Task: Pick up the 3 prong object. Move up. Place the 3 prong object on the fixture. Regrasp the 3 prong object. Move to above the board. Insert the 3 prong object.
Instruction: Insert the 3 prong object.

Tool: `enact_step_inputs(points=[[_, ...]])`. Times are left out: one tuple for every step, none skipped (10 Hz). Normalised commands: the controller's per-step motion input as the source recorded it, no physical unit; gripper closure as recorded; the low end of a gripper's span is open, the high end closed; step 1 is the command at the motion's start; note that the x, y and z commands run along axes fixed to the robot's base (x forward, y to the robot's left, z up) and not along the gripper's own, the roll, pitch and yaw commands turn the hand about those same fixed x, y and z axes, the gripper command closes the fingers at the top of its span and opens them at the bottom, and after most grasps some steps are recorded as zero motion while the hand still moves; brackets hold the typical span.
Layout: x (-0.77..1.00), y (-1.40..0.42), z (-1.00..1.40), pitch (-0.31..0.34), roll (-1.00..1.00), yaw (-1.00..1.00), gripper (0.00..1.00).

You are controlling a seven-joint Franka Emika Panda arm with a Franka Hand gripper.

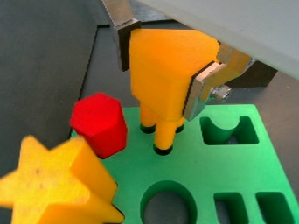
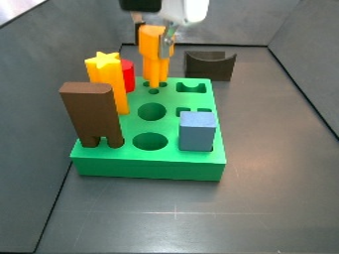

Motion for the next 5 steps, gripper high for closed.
enact_step_inputs(points=[[0.0,-0.08,-0.17,0.0,0.3,0.0,1.0],[-0.06,0.07,-0.03,0.0,0.0,-0.19,1.0],[-0.08,0.13,-0.04,0.0,0.0,-0.23,1.0],[0.0,0.11,-0.07,-0.026,-0.05,-0.17,1.0],[0.0,0.01,-0.11,-0.02,-0.08,-0.15,1.0]])
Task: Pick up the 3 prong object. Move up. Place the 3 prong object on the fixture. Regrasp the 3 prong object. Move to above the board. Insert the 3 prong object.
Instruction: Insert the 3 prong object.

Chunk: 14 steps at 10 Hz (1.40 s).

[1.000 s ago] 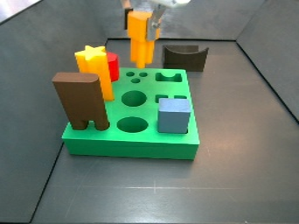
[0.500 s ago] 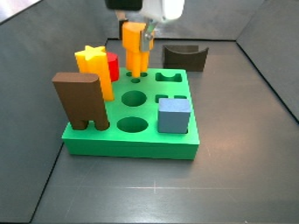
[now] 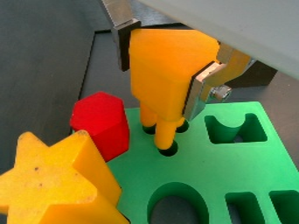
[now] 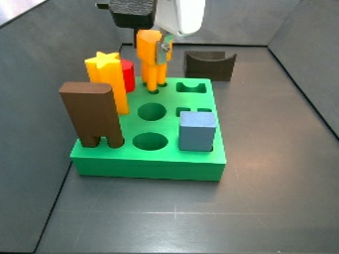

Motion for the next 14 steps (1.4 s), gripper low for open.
enact_step_inputs(points=[[0.0,0.0,-0.09,-0.027,-0.11,-0.12,1.0],[0.05,0.0,-0.01,-0.03,-0.14,-0.08,1.0],[0.11,-0.05,0.0,-0.047,-0.15,-0.06,1.0],[0.09,-0.05,0.0,-0.053,-0.16,-0.03,1.0],[0.1,-0.08,0.0,-0.063,-0.15,0.0,1.0],[0.13,-0.06,-0.01,-0.057,-0.15,0.0,1.0],[0.0,0.03,-0.21,-0.044,-0.01,-0.01,1.0],[-0.07,0.06,-0.17,-0.027,0.0,0.0,1.0],[-0.1,0.05,-0.15,-0.046,0.0,0.0,1.0],[-0.33,0.02,-0.12,-0.053,0.0,0.0,1.0],[-0.43,0.0,-0.09,-0.067,0.0,0.0,1.0],[-0.39,-0.04,-0.02,-0.066,-0.02,0.0,1.0],[-0.29,-0.09,0.0,-0.08,-0.05,0.0,1.0],[0.0,-0.08,-0.16,-0.029,-0.07,0.0,1.0]])
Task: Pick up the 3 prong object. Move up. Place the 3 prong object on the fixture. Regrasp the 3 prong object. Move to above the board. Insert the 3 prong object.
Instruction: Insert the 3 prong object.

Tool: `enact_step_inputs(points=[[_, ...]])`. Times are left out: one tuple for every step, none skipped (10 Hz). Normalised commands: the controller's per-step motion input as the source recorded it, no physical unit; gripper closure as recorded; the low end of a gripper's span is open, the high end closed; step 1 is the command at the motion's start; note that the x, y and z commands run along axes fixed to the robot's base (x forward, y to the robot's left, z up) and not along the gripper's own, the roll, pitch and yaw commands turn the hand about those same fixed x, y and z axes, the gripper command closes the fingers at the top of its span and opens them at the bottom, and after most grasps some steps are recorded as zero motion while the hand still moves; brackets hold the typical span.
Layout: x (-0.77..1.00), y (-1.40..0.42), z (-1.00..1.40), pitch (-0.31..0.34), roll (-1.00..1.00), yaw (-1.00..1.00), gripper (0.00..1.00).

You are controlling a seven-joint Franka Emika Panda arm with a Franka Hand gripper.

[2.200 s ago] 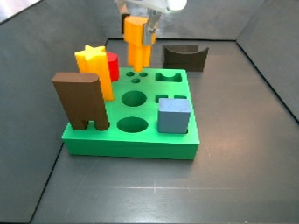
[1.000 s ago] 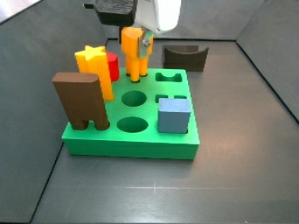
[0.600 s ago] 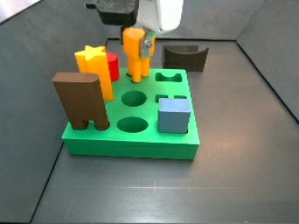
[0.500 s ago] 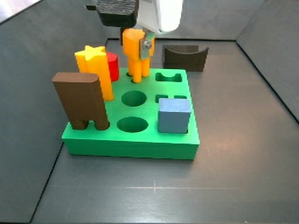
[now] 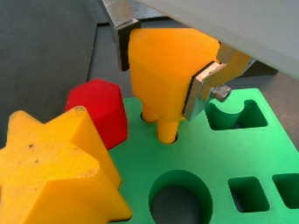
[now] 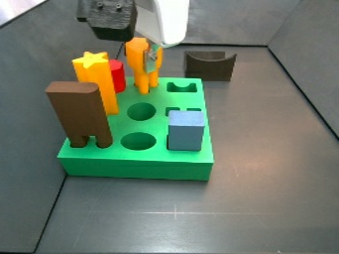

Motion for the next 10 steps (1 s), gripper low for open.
enact_step_inputs(points=[[0.01,0.0,-0.28,-0.011,-0.07,0.0,1.0],[0.01,0.0,-0.31,-0.01,-0.09,0.0,1.0],[0.05,0.04,-0.31,-0.001,-0.1,0.0,1.0],[0.01,0.06,-0.37,-0.033,-0.13,0.0,1.0],[0.04,0.07,-0.43,-0.043,-0.17,0.0,1.0],[0.03,0.07,-0.43,-0.049,-0.17,0.0,1.0],[0.0,0.0,-0.17,-0.091,-0.11,-0.03,1.0],[0.0,-0.07,-0.14,-0.114,0.0,0.03,1.0],[-0.01,0.0,-0.11,-0.123,-0.01,0.03,1.0],[0.0,0.0,0.0,-0.013,0.0,0.0,1.0]])
